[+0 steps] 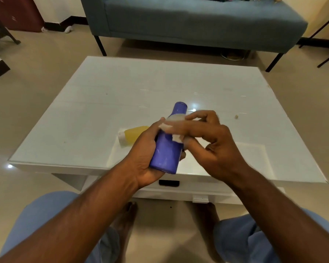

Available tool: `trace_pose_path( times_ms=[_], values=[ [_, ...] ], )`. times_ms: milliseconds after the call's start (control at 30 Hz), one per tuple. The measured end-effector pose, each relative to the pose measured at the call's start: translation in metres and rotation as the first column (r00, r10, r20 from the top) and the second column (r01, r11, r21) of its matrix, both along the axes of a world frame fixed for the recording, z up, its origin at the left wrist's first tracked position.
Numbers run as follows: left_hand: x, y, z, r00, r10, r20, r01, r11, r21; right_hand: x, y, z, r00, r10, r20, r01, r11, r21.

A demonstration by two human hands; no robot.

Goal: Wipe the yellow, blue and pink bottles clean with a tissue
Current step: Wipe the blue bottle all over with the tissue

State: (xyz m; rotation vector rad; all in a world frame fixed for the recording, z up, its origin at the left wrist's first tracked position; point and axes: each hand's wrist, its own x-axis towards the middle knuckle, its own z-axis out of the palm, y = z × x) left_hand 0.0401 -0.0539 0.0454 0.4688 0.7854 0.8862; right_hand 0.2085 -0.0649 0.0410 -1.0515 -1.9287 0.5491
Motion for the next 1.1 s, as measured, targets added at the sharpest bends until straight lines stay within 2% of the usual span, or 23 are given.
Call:
trace_pose_path(
  times_ms=[133, 233, 367, 533, 600, 700, 767, 833, 900, 967, 1100],
  values=[
    [0.003, -0.001, 0.000, 0.998, -0.057, -0.037, 0.055, 0.997, -0.045, 0.003, -0.001, -0.004, 0.987, -0.144, 0.069, 0.153, 0.978, -0.142],
    [0.003, 0.000, -0.001, 1.000, -0.003, -0.001, 0.003, 0.996, -0.087, -0.005, -0.005, -0.007, 0.992, -0.076, 0.102, 0.099, 0.967, -0.236],
    [0.000, 0.003, 0.000, 0.994, 0.038, 0.099, -0.021, 0.986, -0.164, -0.016, -0.013, -0.003, 0.993, 0.090, 0.081, -0.076, 0.985, -0.154],
    [-0.003, 0.004, 0.000, 0.996, 0.015, 0.083, 0.001, 0.983, -0.184, -0.013, -0.014, 0.000, 0.973, 0.229, 0.022, -0.227, 0.972, -0.053],
    [0.000, 0.003, -0.002, 0.995, -0.001, 0.098, 0.019, 0.983, -0.185, -0.007, -0.010, -0.001, 0.985, 0.168, 0.046, -0.167, 0.986, -0.027],
    [0.002, 0.001, -0.005, 0.996, -0.060, 0.064, 0.070, 0.982, -0.172, 0.002, 0.000, -0.002, 0.998, -0.042, 0.046, 0.041, 0.999, 0.029],
    [0.004, 0.000, -0.002, 0.997, -0.079, 0.007, 0.079, 0.985, -0.153, 0.006, 0.004, -0.002, 0.989, -0.151, -0.003, 0.151, 0.988, 0.045],
    [0.004, 0.001, -0.001, 0.995, -0.022, -0.094, 0.013, 0.996, -0.093, 0.006, 0.004, -0.001, 0.979, -0.192, -0.067, 0.192, 0.981, -0.006],
    [0.003, 0.004, 0.001, 0.986, 0.041, -0.162, -0.045, 0.999, -0.024, 0.002, 0.001, -0.001, 0.977, -0.194, -0.093, 0.188, 0.980, -0.067],
    [0.001, 0.007, 0.002, 0.984, 0.093, -0.154, -0.098, 0.995, -0.027, -0.005, -0.003, -0.002, 0.984, -0.132, -0.117, 0.121, 0.988, -0.098],
    [-0.004, 0.009, 0.002, 0.979, 0.165, -0.117, -0.177, 0.979, -0.097, -0.022, -0.014, -0.002, 0.990, 0.048, -0.132, -0.049, 0.999, -0.004]
  ],
)
